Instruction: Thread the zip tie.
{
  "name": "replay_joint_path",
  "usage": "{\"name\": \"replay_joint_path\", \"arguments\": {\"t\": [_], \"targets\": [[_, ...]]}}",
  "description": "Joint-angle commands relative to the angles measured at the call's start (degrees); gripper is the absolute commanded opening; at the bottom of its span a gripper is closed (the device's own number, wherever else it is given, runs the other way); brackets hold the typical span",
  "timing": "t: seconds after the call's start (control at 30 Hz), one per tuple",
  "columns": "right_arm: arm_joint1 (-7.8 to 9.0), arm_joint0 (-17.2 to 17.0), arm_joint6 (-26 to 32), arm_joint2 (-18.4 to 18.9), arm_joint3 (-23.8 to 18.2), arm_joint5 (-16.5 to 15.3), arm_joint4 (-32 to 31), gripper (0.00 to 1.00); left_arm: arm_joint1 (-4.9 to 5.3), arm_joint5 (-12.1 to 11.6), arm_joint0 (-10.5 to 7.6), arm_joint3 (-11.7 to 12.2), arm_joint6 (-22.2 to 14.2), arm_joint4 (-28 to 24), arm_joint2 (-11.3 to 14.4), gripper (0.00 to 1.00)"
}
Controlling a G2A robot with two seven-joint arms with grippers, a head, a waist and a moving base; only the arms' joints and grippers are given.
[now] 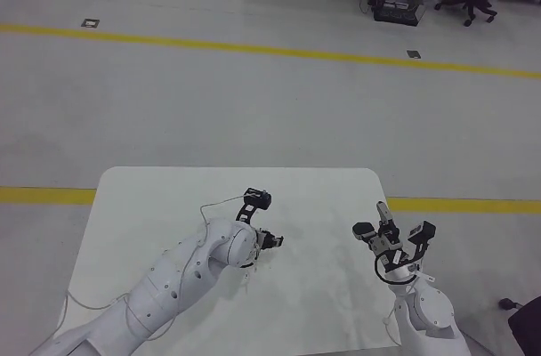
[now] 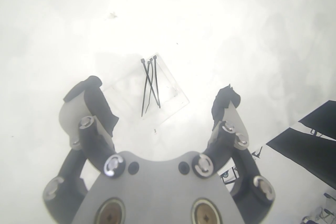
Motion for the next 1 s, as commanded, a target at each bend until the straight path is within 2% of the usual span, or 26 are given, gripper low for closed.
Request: {"name": "replay_joint_path", "arguments": {"t": [0.0, 0.03, 0.1, 0.13, 0.23, 0.3, 0.37, 0.6, 0.73, 0.97], "targets": [[0.00, 0.0, 0.0, 0.0, 0.0, 0.0, 0.0, 1.00, 0.04, -0.1, 0.32, 0.0, 1.1, -0.1, -0.1, 1.00], [0.00, 0.0, 0.0, 0.0, 0.0, 0.0, 0.0, 1.00, 0.04, 0.2, 0.35, -0.1, 1.0, 0.0, -0.1, 1.00], [0.00, 0.0, 0.0, 0.0, 0.0, 0.0, 0.0, 1.00, 0.04, 0.3, 0.30, -0.2, 0.4, -0.4, -0.6, 0.50], [0.00, 0.0, 0.0, 0.0, 0.0, 0.0, 0.0, 1.00, 0.03, 0.3, 0.27, -0.2, 0.2, -0.5, -0.8, 0.42], [0.00, 0.0, 0.0, 0.0, 0.0, 0.0, 0.0, 1.00, -0.06, 0.3, 0.42, -0.3, -0.6, -0.8, -1.7, 0.29], [0.00, 0.0, 0.0, 0.0, 0.0, 0.0, 0.0, 1.00, -0.16, 0.3, 0.55, -0.2, -1.2, -1.2, -2.3, 0.24], [0.00, 0.0, 0.0, 0.0, 0.0, 0.0, 0.0, 1.00, -0.27, 0.3, 0.68, -0.1, -2.0, -1.7, -2.8, 0.14], [0.00, 0.0, 0.0, 0.0, 0.0, 0.0, 0.0, 1.00, -0.56, 0.3, 0.95, 0.7, -2.9, -3.8, -3.9, 0.20], [0.00, 0.0, 0.0, 0.0, 0.0, 0.0, 0.0, 1.00, -0.62, 0.3, 0.86, 1.4, -2.6, -5.1, -4.1, 0.19], [0.00, 0.0, 0.0, 0.0, 0.0, 0.0, 0.0, 1.00, -0.61, -0.7, 0.73, 3.9, -0.9, -7.5, -4.3, 0.21]]}}
